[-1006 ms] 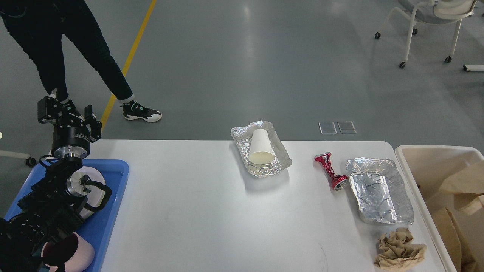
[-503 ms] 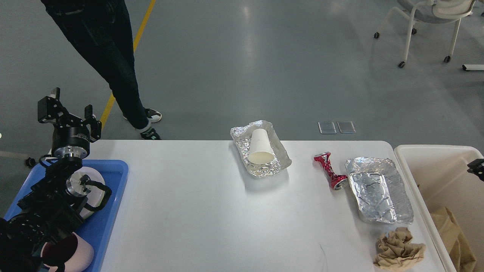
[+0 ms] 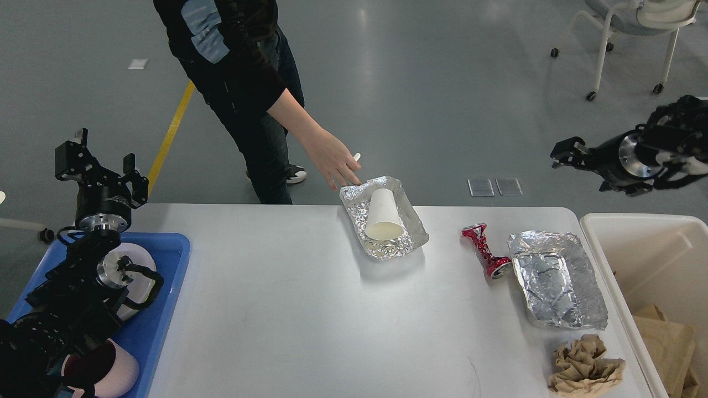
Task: Tidy desktop
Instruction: 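Raise the right gripper back over the table, then lower the right gripper and grasp the foil tray holding the white cup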
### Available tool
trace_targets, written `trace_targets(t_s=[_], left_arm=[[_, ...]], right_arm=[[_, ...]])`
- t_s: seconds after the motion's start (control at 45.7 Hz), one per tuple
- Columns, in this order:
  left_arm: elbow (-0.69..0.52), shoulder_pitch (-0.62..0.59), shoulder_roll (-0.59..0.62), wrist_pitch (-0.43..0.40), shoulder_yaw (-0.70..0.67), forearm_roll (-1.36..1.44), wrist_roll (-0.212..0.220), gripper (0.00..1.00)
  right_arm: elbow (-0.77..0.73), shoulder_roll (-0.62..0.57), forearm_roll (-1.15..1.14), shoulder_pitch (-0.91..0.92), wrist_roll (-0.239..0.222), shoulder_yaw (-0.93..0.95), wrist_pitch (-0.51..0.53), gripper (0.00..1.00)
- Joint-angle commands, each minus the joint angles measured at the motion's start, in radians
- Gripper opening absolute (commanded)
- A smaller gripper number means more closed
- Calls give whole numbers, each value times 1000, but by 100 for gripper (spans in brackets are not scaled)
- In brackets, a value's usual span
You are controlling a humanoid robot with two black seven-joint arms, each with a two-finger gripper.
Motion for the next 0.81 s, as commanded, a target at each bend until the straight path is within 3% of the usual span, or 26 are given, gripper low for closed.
trace_targets(t_s=[0.0, 0.175, 0.481, 0.634, 0.787], left_arm=[[0, 0, 0, 0, 0, 0, 0, 97], [0, 0, 0, 0, 0, 0, 0, 97], [0, 0, 0, 0, 0, 0, 0, 97], [0, 0, 0, 0, 0, 0, 0, 97], [0, 0, 0, 0, 0, 0, 0, 97]], right_arm=[[145, 75, -1, 161, 2, -74, 78, 100], [306, 118, -1, 353, 2, -88, 225, 100], [427, 161, -1, 598, 5, -84, 472, 100], [452, 168, -2, 647, 5, -78, 497, 100], [437, 159, 2, 545, 5, -66, 447, 100]])
